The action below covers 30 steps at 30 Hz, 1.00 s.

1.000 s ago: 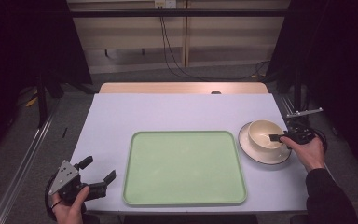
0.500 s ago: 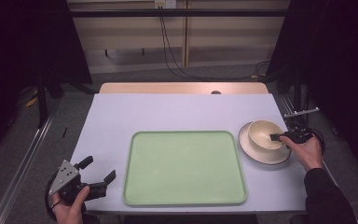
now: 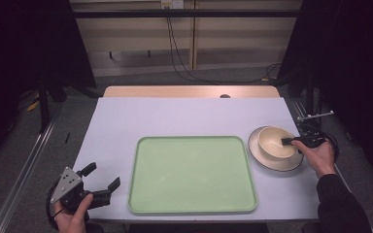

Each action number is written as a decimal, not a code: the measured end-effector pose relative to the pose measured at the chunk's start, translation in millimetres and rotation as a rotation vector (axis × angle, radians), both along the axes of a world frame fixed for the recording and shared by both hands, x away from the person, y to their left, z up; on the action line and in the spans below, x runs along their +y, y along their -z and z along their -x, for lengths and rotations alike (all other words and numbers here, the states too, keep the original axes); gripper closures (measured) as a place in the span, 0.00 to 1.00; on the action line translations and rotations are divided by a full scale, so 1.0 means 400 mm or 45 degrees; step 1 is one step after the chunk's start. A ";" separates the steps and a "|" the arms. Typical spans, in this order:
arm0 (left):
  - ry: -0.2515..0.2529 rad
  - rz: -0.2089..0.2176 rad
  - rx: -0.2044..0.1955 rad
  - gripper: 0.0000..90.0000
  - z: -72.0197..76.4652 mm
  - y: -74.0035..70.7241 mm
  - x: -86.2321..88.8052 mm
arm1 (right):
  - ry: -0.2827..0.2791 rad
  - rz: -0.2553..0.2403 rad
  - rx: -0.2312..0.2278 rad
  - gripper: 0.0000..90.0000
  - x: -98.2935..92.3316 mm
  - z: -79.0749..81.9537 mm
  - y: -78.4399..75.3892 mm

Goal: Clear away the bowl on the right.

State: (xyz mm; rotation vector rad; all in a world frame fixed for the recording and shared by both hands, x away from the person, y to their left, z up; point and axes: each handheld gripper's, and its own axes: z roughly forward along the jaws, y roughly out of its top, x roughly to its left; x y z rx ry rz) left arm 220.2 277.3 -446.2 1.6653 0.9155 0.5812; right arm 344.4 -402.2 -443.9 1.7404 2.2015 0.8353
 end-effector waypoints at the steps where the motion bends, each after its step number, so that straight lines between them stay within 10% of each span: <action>1: -0.003 0.001 0.000 0.02 0.000 0.000 0.000 | 0.008 0.000 0.006 0.93 -0.001 0.000 -0.001; 30: -0.013 -0.002 -0.003 0.02 0.004 0.000 0.005 | 0.067 -0.142 -0.053 0.94 -0.013 0.018 -0.021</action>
